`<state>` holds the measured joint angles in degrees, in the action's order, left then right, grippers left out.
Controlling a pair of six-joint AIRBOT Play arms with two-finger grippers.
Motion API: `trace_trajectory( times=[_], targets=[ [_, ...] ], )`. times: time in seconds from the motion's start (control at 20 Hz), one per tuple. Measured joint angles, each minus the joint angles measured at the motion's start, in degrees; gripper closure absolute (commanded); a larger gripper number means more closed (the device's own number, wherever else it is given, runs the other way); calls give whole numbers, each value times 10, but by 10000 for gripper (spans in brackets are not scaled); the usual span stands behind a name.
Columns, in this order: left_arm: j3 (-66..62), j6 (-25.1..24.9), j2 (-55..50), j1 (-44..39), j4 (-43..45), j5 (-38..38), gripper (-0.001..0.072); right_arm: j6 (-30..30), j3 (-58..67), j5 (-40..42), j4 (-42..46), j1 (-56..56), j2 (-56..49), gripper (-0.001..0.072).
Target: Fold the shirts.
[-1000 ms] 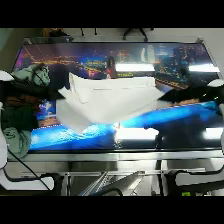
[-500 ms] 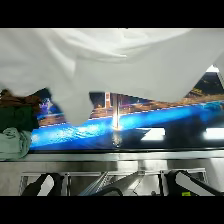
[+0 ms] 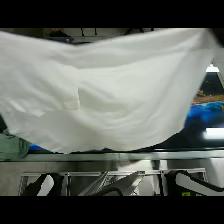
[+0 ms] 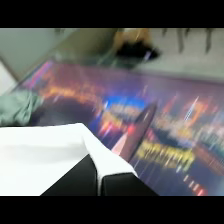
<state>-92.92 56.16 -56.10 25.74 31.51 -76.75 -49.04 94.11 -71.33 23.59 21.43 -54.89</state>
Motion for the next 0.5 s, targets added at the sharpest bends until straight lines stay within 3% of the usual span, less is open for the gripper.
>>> trace_trajectory(
  times=[0.25,0.5],
  targets=[
    [12,-9,-247,-121,118,37,690,41,-104,87,25,-43,-162,697],
    [-161,43,-507,-163,167,53,690,53,-46,136,-3,-52,-348,697]
  ],
)
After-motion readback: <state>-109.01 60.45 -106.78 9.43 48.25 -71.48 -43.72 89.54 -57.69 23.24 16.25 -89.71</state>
